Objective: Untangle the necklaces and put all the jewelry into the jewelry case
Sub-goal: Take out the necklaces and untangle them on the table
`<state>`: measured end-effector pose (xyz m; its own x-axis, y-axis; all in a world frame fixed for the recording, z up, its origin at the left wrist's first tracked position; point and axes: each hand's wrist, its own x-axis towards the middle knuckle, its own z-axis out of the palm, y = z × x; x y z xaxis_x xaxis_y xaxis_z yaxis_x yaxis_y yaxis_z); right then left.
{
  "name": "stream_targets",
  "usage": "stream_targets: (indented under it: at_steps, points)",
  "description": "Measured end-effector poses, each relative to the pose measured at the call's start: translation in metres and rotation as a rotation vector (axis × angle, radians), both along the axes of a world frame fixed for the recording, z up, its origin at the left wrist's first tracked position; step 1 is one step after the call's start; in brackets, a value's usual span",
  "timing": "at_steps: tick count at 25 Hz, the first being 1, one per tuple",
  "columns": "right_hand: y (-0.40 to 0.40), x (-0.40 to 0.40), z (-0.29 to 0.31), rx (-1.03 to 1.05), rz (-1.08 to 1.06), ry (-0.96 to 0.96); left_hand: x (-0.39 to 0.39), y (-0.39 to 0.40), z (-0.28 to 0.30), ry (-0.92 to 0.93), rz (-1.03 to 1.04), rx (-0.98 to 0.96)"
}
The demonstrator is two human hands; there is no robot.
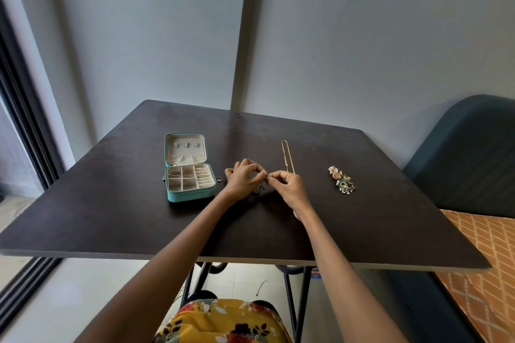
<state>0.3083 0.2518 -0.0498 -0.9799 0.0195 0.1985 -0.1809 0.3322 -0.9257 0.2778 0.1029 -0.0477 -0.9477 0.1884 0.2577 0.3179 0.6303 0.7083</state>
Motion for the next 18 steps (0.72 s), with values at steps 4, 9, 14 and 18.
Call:
stream_targets:
  at_steps: [4, 9, 14, 18]
  points:
    - [0.0007, 0.0002, 0.0014, -0.035, -0.036, 0.015, 0.0010, -0.0011, 0.0001, -0.019, -0.021, 0.014]
    - [0.0009, -0.0012, 0.0015, -0.040, -0.044, 0.013, 0.0020, -0.0054, 0.0027, -0.066, -0.106, 0.098]
    - [0.0024, -0.0027, -0.0012, -0.005, -0.035, 0.022, 0.0045, -0.0049, 0.0029, -0.030, -0.072, 0.136]
    - [0.0016, -0.0022, -0.0017, 0.013, -0.027, 0.046, 0.0038, -0.0016, 0.0028, -0.019, -0.014, 0.098]
